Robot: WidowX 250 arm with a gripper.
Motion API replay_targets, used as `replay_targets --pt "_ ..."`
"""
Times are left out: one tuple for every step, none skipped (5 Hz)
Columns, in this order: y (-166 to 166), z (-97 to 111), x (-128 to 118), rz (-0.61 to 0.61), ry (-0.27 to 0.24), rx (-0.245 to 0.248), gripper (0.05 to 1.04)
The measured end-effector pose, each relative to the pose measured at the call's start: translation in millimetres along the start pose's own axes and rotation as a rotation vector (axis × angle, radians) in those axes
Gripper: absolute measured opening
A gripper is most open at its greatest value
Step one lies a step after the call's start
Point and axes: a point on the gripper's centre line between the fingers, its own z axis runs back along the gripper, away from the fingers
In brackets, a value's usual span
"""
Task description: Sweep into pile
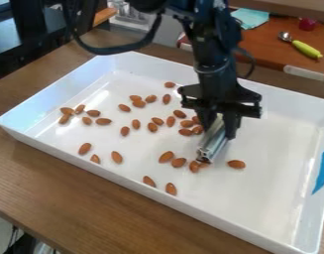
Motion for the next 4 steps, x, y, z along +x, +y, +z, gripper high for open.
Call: replay_targets --pt "30.2 3.1 2.3 0.038 0.028 0.011 0.378" --pt "56.5 6.8 2.7 0.06 0.072 0.026 0.378" --pt "75.3 8.8 5.1 0.057 0.096 0.041 0.378" --pt "103.1 12.3 5.8 0.067 0.099 0.066 0.378"
